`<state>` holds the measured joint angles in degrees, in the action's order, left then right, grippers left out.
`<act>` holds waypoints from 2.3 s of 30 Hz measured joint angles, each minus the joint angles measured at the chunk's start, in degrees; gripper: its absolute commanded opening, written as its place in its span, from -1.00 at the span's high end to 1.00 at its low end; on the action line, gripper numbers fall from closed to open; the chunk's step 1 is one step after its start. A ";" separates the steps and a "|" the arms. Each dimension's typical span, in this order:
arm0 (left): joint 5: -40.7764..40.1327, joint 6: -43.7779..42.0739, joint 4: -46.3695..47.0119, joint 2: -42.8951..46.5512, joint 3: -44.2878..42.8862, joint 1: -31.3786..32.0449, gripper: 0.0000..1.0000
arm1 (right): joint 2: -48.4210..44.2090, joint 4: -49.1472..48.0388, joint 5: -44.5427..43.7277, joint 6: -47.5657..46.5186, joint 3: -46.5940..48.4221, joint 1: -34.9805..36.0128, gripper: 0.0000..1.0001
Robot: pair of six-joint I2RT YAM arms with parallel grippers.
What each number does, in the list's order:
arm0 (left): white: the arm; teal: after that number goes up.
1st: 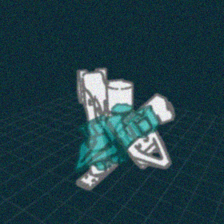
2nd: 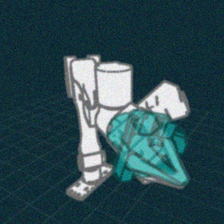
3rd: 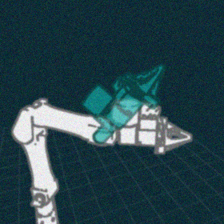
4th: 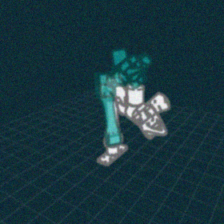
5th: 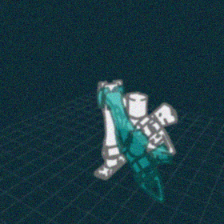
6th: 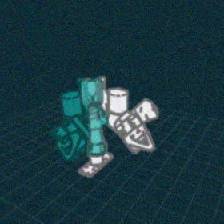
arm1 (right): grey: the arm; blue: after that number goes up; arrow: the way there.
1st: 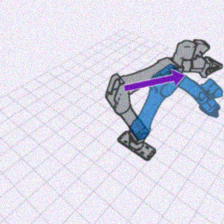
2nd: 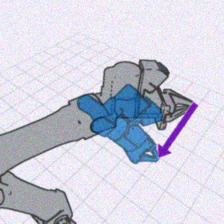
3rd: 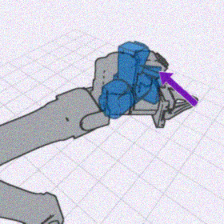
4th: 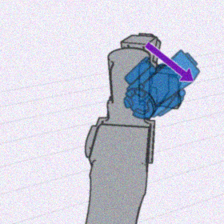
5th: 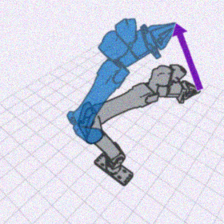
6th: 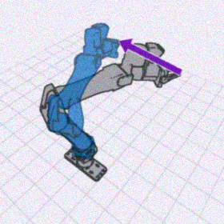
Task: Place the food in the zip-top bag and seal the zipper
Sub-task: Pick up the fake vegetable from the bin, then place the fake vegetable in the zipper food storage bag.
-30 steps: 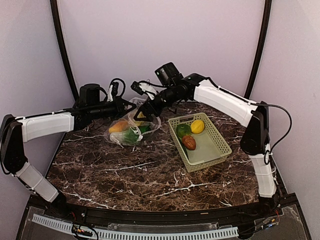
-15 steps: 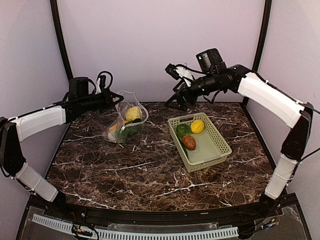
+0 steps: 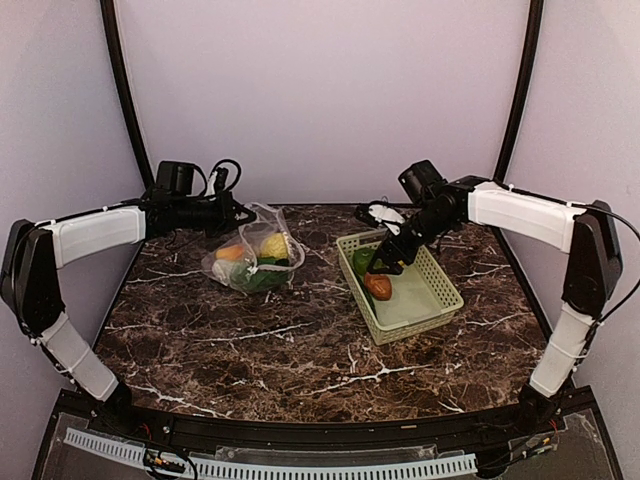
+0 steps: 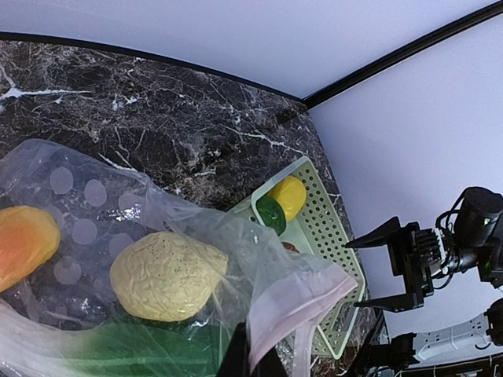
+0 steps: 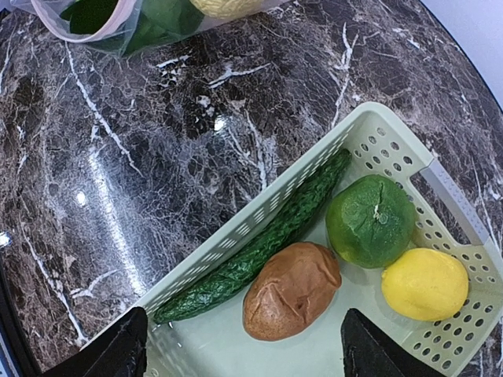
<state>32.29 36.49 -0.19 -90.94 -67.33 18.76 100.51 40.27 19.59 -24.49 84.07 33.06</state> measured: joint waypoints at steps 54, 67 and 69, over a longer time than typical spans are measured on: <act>-7.56 -16.09 -4.46 2.86 -1.44 4.94 0.99 | 0.46 4.90 9.09 0.44 14.01 4.85 0.11; -4.17 -14.60 0.98 2.82 0.50 4.94 0.99 | 22.03 7.58 19.80 6.45 39.91 11.98 0.12; -4.07 -14.34 1.27 2.82 0.68 4.94 0.98 | 24.35 7.89 19.65 7.69 42.80 12.26 0.12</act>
<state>28.23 22.15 1.08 -88.12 -66.65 23.70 124.86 48.16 39.24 -16.80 126.87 45.32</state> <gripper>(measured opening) 0.011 0.602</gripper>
